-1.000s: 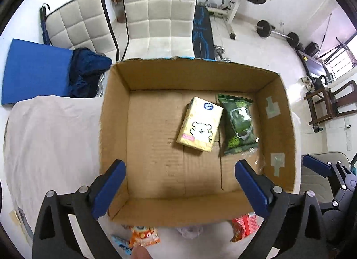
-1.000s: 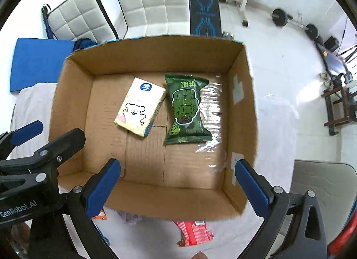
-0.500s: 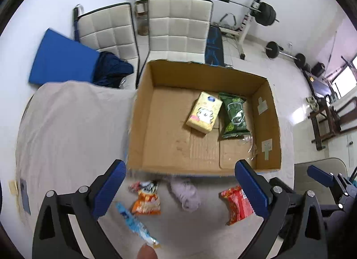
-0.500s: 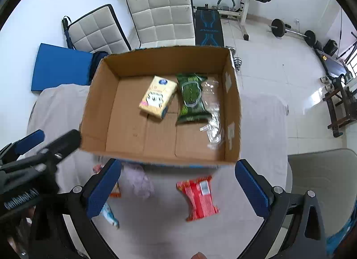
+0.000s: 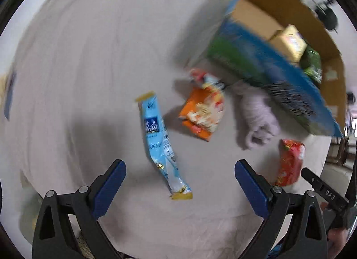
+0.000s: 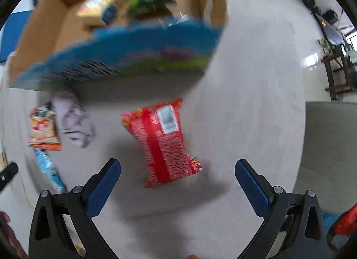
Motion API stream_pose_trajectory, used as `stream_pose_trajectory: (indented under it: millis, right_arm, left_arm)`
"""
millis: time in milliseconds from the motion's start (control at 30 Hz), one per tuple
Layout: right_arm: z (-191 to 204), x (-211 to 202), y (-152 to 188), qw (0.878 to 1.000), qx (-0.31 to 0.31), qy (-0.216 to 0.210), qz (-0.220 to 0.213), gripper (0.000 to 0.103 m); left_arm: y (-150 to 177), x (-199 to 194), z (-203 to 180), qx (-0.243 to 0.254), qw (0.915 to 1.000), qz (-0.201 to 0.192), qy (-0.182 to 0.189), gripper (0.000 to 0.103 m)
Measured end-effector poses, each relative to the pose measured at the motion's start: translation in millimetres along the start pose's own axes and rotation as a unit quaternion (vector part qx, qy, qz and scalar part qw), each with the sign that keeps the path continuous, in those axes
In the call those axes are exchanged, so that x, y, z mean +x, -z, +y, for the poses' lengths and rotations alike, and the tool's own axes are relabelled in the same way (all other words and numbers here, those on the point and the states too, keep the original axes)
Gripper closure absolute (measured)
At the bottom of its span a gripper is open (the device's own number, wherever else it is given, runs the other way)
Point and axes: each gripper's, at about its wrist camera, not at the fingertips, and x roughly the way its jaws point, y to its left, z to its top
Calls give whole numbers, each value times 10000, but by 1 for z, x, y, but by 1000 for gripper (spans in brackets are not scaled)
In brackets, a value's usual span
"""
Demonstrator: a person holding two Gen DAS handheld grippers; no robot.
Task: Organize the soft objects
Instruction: 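Grasp the orange panda snack bag with left tool while right tool grasps red bag, then carry the panda bag with left tool while right tool carries red bag to box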
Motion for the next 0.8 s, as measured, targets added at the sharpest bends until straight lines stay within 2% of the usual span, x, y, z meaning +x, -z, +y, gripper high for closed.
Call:
stream_pose_trajectory:
  millis: [100,300,400,500,600,633,667,700,733,767,800]
  right_arm:
    - [0,20,-4,9999,26,-13,124,0]
    - [5,45,-10,9994,32,-90,321,0]
    - [11,51,-12,9991,-18,-100,419,10]
    - [18,59,-12,9985,-136,21,521,25]
    - [23,62,-9,9983,-207,168,517,28]
    - [32,63,-7,9982,-234,212,513,29]
    - [38,63,-6,9980,-261,284,501,33]
    - [40,63,-4,9978,-286,353,487,34]
    - [43,64,-2,9977,-301,366,477,39]
    - [49,64,2,9978,-302,369,464,45]
    - [47,63,4,9979,-282,329,477,47]
  left_arm:
    - [-6,17,4,-23,9999,-14,-104,3]
    - [-32,34,-26,401,9988,-103,-265,3]
    - [-45,46,-41,627,9974,-53,-358,3]
    - [-52,57,-52,830,9957,22,-403,4]
    - [-54,66,-61,1026,9936,88,-459,18]
    - [-55,70,-64,1088,9928,131,-492,26]
    - [-53,75,-67,1169,9917,205,-496,33]
    - [-52,78,-68,1199,9913,255,-468,36]
    - [-50,80,-68,1206,9912,288,-457,45]
    - [-47,82,-70,1249,9907,301,-450,49]
    - [-45,83,-71,1277,9904,285,-448,50]
